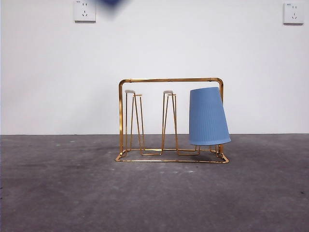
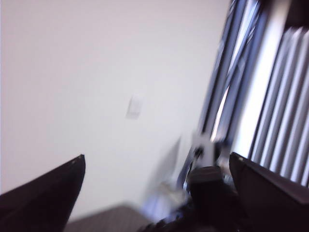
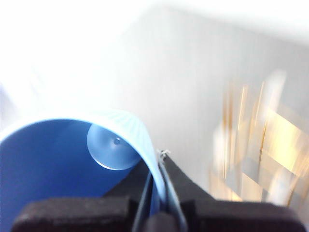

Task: Pick up cup 1,put cup 1 in the cup rack,pick up cup 2,put cup 2 in the cup rack

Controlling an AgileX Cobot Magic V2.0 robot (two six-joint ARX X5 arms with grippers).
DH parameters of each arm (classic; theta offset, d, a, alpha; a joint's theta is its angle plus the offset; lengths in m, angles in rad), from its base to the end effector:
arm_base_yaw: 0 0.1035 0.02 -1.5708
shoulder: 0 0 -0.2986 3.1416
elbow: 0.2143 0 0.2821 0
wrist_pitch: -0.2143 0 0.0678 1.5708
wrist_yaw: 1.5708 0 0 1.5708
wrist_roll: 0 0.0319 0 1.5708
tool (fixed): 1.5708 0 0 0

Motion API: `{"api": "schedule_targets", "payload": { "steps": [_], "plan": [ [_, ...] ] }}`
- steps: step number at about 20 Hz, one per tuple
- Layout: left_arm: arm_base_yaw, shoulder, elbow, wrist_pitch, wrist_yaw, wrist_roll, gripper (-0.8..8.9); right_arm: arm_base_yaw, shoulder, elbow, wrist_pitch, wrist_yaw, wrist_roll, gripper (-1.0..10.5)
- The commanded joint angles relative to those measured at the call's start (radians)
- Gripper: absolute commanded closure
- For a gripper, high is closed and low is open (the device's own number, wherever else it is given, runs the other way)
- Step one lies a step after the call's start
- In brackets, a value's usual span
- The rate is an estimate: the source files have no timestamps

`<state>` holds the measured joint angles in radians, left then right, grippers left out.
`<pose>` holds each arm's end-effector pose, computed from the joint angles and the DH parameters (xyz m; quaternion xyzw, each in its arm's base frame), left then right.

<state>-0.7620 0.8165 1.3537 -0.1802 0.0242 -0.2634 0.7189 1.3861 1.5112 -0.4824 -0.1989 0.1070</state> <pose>0.0827 -0.0800 0.5485 -0.1828 -0.1147 -0.3955 0.8928 0.2397 0.2181 0.4563 0.0016 0.1948 0.4261 0.8835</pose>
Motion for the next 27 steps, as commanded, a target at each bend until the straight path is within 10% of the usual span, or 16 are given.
{"api": "schedule_targets", "payload": {
  "steps": [1,14,27],
  "plan": [
    [0.002,0.005,-0.003,0.094,0.059,-0.043,3.14,0.0,-0.138,-0.001,0.094,0.019,-0.019,9.6],
    [0.002,0.168,-0.003,0.399,0.332,-0.228,3.12,0.0,-0.423,-0.001,0.395,-0.111,-0.066,9.6],
    [0.003,0.36,-0.003,0.878,0.521,-0.602,3.12,0.0,-0.381,-0.001,0.657,-0.208,-0.05,9.6]
  ]
}}
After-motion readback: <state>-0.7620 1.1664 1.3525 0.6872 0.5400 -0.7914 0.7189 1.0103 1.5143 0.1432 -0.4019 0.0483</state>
